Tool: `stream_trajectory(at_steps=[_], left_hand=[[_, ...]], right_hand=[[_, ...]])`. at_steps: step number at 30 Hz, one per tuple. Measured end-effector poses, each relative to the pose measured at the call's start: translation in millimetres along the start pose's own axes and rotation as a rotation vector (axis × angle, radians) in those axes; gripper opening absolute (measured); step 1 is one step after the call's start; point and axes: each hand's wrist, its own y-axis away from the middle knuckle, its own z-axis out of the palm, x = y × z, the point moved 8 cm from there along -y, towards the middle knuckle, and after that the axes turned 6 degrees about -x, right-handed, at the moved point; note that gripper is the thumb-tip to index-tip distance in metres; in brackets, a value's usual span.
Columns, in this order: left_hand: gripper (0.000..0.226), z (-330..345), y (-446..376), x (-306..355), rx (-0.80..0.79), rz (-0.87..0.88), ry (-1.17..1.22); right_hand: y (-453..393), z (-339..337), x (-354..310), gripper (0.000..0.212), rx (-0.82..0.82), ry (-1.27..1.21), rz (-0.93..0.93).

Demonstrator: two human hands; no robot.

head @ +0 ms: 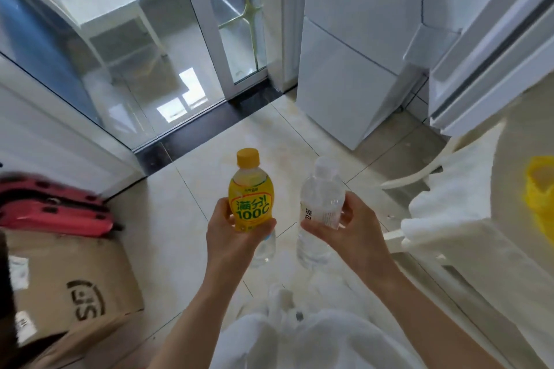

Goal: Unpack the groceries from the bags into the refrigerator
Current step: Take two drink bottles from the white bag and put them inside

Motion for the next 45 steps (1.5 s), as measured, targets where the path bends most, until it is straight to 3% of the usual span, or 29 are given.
stream_trajectory(at_steps=[9, 15, 24, 30, 45], left_hand=[[0.048, -7.9, -101.7, 38.5, -0.028, 0.040, 0.041], [0.049, 3.1, -191.7, 87.5, -0.027, 0.097, 0.035], [0.050, 33.5, -325.3, 168.6, -0.090, 0.173, 0.029], [0.051, 57.5, -415.9, 219.5, -0.185, 0.213, 0.008], [0.048, 127.1, -624.8, 374.6, -0.575, 0.373, -0.135]], right_hand=[[-95.1, 13.4, -48.8, 0.057, 0.055, 0.010, -0.026], [-185.4, 4.5, -90.4, 0.070, 0.071, -0.010, -0.054], [-308.8, -22.0, -152.0, 0.063, 0.139, -0.058, -0.055], [-381.4, -39.3, -179.9, 0.060, 0.237, -0.092, -0.035], [-539.3, -89.6, -268.7, 0.053, 0.666, -0.224, -0.019]])
